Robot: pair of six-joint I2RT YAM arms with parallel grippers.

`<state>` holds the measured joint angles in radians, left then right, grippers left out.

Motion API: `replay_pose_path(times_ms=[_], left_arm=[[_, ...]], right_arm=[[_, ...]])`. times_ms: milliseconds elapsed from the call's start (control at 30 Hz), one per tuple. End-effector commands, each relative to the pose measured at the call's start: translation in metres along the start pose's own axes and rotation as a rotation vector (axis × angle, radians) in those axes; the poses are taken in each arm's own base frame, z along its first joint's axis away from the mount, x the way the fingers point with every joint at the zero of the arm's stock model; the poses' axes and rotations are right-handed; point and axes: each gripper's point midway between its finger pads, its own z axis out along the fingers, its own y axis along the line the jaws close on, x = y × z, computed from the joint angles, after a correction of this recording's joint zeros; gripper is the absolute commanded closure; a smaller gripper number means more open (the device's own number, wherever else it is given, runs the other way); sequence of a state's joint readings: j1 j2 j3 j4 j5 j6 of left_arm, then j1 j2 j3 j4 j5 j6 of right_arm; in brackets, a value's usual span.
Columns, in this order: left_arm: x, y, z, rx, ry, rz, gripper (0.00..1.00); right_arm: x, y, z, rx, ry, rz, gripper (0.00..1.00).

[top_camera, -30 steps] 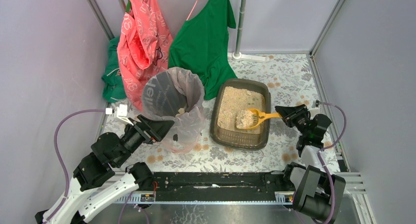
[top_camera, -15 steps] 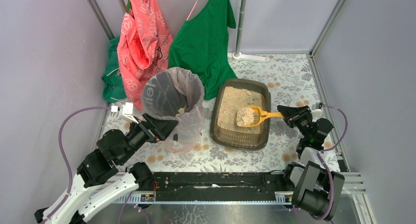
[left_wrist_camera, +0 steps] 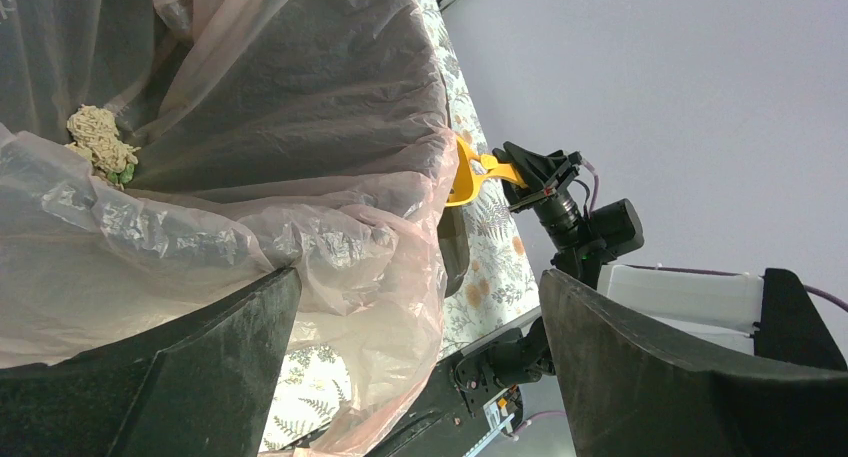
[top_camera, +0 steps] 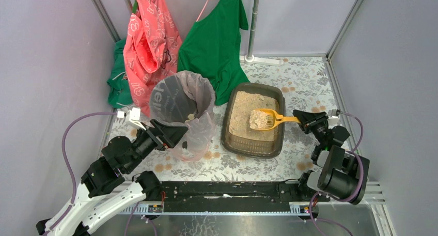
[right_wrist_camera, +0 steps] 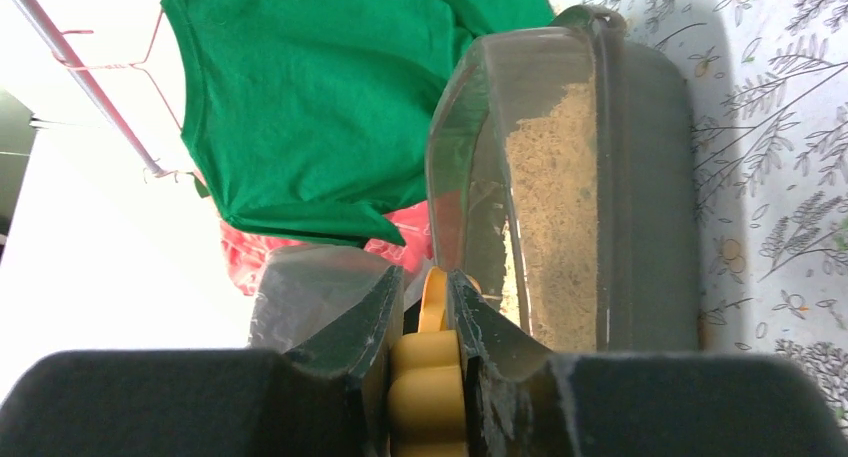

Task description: Clean the litter box

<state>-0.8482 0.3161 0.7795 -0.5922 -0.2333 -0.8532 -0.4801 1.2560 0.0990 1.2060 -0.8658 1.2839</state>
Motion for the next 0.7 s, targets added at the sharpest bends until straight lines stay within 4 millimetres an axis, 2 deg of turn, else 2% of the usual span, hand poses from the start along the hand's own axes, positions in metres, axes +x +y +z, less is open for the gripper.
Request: replay_pose_path(times_ms=[0, 67, 133, 233, 300, 400, 500, 600, 667], left_arm=[[-0.013, -0.015, -0.001, 0.053, -0.041, -0.005, 0.03], [-0.014, -0.018, -0.001, 0.059, -0.038, -0.008, 0.03], [-0.014, -0.018, -0.001, 0.061, -0.041, -0.009, 0.03], [-0.015, -0.02, -0.001, 0.069, -0.043, -0.013, 0.03], [-0.015, -0.02, -0.002, 0.068, -0.044, -0.014, 0.03], [-0.018, -0.018, -0.004, 0.061, -0.059, -0.023, 0.03], [-0.021, -0.018, -0.007, 0.061, -0.073, -0.027, 0.03], [-0.022, -0.018, -0.008, 0.057, -0.07, -0.019, 0.03], [-0.023, -0.019, -0.009, 0.061, -0.069, -0.019, 0.03]], right_arm=[[0.0, 0.03, -0.003, -0.133, 0.005, -0.054, 1.0], [0.001, 0.023, -0.001, -0.111, 0.015, -0.06, 1.0], [0.006, 0.026, -0.001, -0.124, 0.025, -0.052, 1.0], [-0.005, 0.021, -0.002, -0.105, -0.003, -0.059, 1.0], [0.003, 0.025, 0.004, -0.117, 0.05, -0.074, 1.0], [-0.012, 0.022, 0.001, -0.108, -0.003, -0.061, 1.0], [0.007, 0.031, 0.012, -0.141, 0.061, -0.076, 1.0], [-0.012, 0.021, 0.004, -0.107, -0.014, -0.049, 1.0], [-0.003, 0.025, 0.012, -0.118, 0.036, -0.069, 1.0]])
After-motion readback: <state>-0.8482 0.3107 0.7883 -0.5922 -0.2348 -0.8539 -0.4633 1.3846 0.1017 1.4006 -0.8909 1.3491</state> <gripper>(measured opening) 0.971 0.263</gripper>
